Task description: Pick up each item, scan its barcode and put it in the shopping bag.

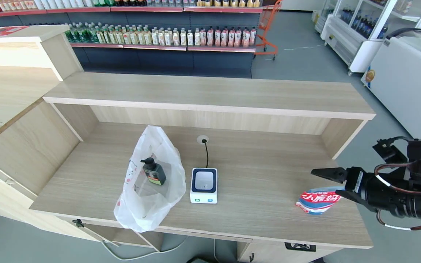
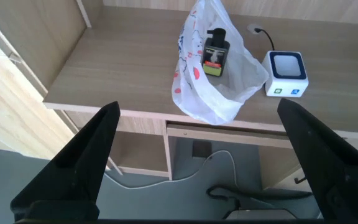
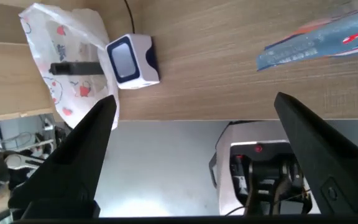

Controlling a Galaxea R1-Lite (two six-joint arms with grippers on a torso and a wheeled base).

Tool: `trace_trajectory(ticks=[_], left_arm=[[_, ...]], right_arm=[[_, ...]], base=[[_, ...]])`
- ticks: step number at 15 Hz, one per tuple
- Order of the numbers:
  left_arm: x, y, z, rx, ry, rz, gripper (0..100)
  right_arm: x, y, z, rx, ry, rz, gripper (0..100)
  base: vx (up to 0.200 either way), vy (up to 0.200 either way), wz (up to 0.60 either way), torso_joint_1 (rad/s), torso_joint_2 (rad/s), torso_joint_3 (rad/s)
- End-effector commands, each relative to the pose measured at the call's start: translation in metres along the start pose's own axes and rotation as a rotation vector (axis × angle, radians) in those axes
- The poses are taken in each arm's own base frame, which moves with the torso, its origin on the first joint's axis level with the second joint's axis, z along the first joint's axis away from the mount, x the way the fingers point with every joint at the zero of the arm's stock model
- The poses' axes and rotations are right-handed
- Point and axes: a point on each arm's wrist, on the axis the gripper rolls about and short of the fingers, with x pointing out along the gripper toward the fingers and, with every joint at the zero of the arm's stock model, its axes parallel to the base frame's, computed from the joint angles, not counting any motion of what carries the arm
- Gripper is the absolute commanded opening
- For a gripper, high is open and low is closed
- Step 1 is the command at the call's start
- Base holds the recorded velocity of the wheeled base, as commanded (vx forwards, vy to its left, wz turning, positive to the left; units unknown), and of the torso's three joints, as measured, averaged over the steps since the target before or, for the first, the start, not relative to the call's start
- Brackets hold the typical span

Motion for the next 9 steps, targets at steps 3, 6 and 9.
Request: trace_trajectory(ticks=[3,6,9], left_arm=[[0.0,0.0,0.0,-0.001,-0.001,0.0,100],[0.0,0.0,0.0,-0.001,-0.001,0.0,100],[0.0,0.0,0.0,-0.001,-0.001,0.0,100]], right_arm=[[0.002,0.004,0.014,0.143,0.0,-0.06,100],[0.014,-0.011,0.016,0.209,-0.03,-0.218,100],[0.02,-0.016,0.015,0.222,-0.032,-0.265,100]], base=[[0.0,0.0,0.0,0.0,0.0,0.0],[0.0,0.0,0.0,0.0,0.0,0.0],[0.0,0.0,0.0,0.0,0.0,0.0]])
